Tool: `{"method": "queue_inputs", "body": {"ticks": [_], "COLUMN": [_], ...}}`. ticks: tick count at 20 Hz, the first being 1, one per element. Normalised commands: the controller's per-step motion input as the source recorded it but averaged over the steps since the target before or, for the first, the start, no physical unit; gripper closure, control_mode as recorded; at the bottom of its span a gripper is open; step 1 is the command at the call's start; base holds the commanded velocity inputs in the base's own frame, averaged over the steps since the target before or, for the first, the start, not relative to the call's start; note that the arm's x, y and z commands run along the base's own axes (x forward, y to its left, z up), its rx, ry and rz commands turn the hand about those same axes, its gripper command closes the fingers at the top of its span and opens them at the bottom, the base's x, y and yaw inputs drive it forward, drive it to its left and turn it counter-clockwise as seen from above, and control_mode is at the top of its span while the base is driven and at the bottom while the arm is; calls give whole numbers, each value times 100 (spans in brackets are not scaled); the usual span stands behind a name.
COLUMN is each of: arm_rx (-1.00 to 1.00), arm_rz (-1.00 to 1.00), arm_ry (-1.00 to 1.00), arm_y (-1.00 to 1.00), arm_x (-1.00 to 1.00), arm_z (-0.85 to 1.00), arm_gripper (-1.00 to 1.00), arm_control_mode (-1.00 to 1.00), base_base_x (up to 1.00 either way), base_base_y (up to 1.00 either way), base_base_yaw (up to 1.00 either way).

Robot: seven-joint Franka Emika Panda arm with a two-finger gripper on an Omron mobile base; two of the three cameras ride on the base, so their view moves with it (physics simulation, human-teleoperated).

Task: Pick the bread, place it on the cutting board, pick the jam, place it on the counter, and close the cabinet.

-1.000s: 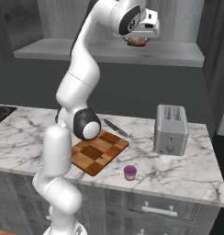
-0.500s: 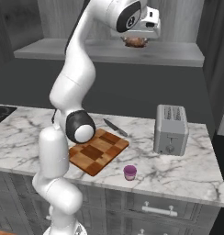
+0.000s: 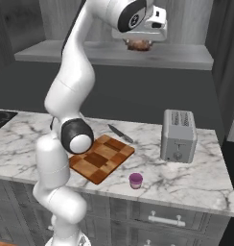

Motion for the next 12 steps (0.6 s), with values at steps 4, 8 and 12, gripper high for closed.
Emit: {"method": "queue_inputs", "body": {"ticks": [4,8,12], "arm_rx": [0,-3,-5], "arm_rz": [1,0,0], "arm_ry": [-6,-10,-11], "arm_y": [4,9,15], "arm_x": [-41,-33,-34], "arm_z": [0,0,0], "arm_gripper": [100,100,100], "arm_control_mode": [-100,-100,-100], "base_base_x": [0,0,0], "base_base_y": [0,0,0], "base_base_yaw": [0,0,0]}}
